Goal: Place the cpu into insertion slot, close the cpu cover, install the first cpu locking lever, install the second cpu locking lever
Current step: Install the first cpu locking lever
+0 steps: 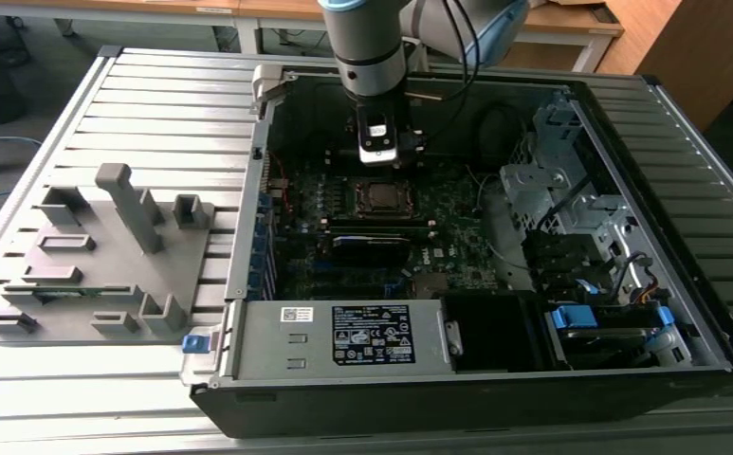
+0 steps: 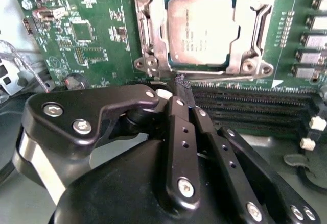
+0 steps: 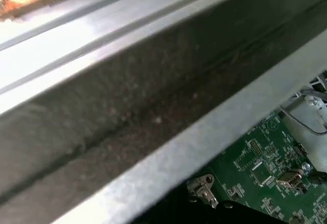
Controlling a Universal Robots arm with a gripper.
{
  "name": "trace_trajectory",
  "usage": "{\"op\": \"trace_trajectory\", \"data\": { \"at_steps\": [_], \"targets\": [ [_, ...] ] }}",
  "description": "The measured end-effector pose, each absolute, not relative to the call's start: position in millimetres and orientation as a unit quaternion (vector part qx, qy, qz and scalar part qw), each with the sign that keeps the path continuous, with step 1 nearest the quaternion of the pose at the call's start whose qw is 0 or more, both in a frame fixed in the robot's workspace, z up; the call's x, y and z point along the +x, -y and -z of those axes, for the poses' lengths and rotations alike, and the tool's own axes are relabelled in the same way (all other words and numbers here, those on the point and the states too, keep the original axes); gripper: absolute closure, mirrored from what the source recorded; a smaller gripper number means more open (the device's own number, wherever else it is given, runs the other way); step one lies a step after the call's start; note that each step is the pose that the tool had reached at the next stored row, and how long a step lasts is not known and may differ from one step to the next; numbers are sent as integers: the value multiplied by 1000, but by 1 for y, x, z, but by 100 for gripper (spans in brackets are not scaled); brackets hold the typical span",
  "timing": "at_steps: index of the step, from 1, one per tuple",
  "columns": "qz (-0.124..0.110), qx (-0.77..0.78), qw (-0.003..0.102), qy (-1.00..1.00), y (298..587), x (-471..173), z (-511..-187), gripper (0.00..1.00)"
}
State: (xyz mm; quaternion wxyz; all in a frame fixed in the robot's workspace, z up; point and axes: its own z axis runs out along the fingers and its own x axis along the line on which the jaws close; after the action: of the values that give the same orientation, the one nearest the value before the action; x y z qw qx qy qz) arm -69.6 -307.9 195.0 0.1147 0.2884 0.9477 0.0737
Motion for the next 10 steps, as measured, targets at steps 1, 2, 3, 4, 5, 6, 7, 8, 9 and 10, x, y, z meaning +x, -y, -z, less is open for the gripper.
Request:
{"op": "trace_trajectory", "data": {
  "at_steps": [1,2,3,4,5,6,7,8,9,10],
  "targets": [
    [-73,288,115,-948,308,-70,-195,89],
    [-74,288,115,-948,308,-70,-195,89],
    [-74,288,115,-948,308,-70,-195,89],
    [-74,288,115,-948,308,-70,-195,89],
    [-74,288,115,-948,308,-70,-195,89],
    [-73,288,115,-948,307,-70,-195,89],
    [-73,288,115,-948,307,-70,-195,89],
    [-74,288,115,-948,307,-70,-196,89],
    [-74,288,115,-948,307,-70,-198,89],
    [-74,288,115,-948,307,-70,-199,89]
  ]
}}
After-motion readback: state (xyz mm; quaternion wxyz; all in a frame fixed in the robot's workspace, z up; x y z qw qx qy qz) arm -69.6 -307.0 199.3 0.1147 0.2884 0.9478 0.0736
